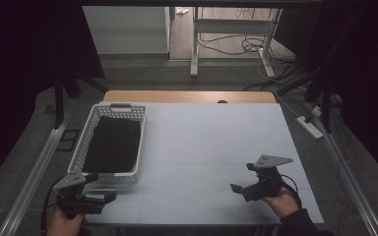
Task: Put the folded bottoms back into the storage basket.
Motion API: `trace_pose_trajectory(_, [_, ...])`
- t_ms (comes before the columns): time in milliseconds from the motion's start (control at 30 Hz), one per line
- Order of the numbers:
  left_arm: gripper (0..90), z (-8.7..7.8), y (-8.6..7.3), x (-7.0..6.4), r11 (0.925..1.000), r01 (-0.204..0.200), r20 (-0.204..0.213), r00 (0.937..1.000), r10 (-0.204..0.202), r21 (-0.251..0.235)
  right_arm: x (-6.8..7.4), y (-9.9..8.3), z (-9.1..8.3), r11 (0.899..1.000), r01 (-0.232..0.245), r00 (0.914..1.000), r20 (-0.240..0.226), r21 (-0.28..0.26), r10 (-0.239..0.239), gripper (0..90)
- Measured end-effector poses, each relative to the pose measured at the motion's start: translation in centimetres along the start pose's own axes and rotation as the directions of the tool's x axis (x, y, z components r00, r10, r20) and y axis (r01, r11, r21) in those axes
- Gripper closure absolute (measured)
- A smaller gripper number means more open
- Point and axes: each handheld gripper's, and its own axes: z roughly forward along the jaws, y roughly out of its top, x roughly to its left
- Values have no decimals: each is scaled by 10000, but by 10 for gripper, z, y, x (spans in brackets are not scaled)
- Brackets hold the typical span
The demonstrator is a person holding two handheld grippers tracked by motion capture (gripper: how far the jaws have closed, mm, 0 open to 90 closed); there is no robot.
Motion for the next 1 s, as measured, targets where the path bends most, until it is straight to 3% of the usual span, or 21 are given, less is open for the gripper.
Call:
trace_pose_trajectory(367, [0,0,0,0,10000,23,-3,10000,-23,18,-6,-16,-20,9983,-559,9976,401,-189,567,0])
trace_pose_trajectory(1000, [0,1,0,0,10000,-8,30,10000,8,66,-10,-38,-42,9955,-913,9894,1110,-268,937,0])
